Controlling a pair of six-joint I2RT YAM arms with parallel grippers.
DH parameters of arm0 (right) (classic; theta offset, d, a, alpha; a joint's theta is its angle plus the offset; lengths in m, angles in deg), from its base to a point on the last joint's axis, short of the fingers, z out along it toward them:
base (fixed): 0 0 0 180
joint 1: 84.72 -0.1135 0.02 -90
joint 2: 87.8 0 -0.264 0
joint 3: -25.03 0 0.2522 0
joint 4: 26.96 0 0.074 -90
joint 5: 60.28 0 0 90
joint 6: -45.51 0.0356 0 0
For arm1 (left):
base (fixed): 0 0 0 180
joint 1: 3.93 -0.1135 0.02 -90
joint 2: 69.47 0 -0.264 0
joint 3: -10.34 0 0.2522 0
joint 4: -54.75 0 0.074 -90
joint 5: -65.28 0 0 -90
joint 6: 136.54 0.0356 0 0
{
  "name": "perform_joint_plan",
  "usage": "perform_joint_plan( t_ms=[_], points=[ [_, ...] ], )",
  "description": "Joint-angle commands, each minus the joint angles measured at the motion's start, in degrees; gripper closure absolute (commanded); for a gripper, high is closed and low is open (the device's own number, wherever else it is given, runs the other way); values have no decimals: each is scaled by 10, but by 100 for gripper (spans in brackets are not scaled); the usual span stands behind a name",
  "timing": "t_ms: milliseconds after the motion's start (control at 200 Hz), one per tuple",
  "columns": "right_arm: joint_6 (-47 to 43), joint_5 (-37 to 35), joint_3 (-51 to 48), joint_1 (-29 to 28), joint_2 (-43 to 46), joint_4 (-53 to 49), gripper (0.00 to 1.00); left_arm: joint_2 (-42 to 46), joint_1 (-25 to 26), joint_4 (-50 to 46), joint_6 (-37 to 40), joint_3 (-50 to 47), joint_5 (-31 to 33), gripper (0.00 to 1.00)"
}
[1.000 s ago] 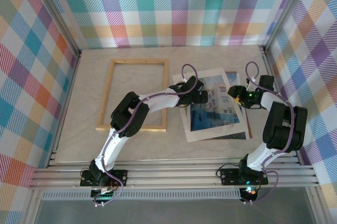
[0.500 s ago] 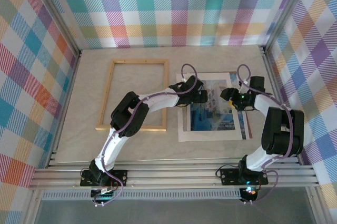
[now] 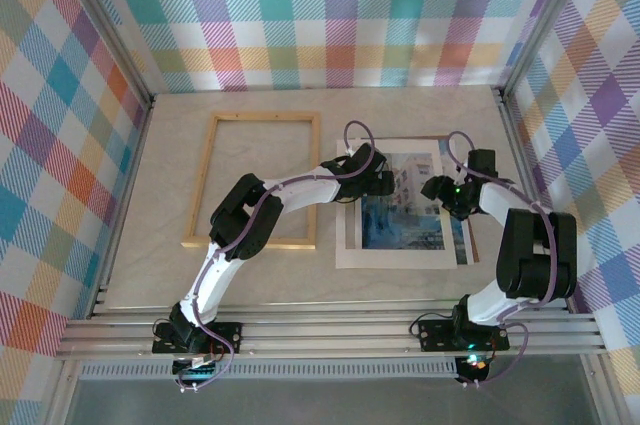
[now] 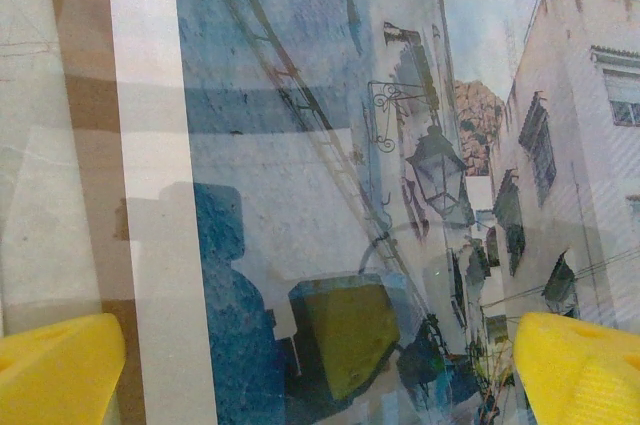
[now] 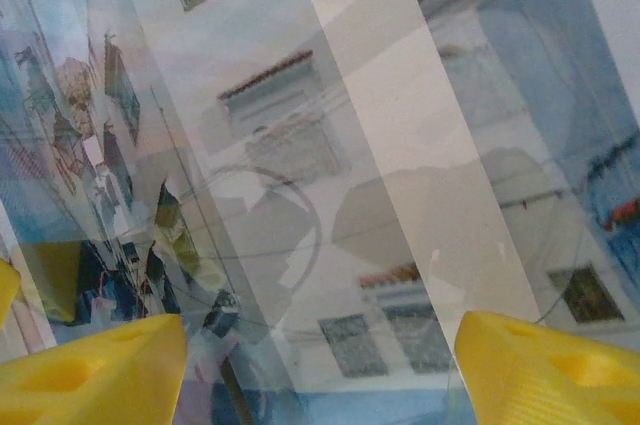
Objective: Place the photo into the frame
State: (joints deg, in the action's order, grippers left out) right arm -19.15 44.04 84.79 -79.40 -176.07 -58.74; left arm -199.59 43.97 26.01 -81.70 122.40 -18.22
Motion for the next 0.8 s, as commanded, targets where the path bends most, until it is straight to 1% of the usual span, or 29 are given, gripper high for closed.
perform_joint_plan(
  t_ms=[0, 95, 165, 240, 275, 385, 685, 795],
  points=[
    [58, 16, -40, -9, 6, -36, 27, -27, 5, -15, -12, -12, -41, 0],
    [76, 40, -56, -14, 19, -20, 27, -26, 5, -15, -14, -14, -42, 0],
    [84, 44, -63, -15, 33, -24, 27, -27, 5, -15, -15, -14, -42, 0],
    [86, 24, -65, -16, 54, -45, 26, -27, 5, -15, -17, -14, -42, 0],
    [84, 14, -65, -16, 65, -52, 26, -26, 5, 5, -18, -14, -42, 0],
    [77, -9, -70, -15, 91, -65, 22, -28, 5, 7, -19, -15, -43, 0],
    [65, -40, -55, -15, 79, -76, 19, -25, 6, 8, -20, -25, -40, 0],
    [67, -34, -58, -15, 72, -74, 19, -24, 6, 9, -21, -26, -39, 0]
  ],
)
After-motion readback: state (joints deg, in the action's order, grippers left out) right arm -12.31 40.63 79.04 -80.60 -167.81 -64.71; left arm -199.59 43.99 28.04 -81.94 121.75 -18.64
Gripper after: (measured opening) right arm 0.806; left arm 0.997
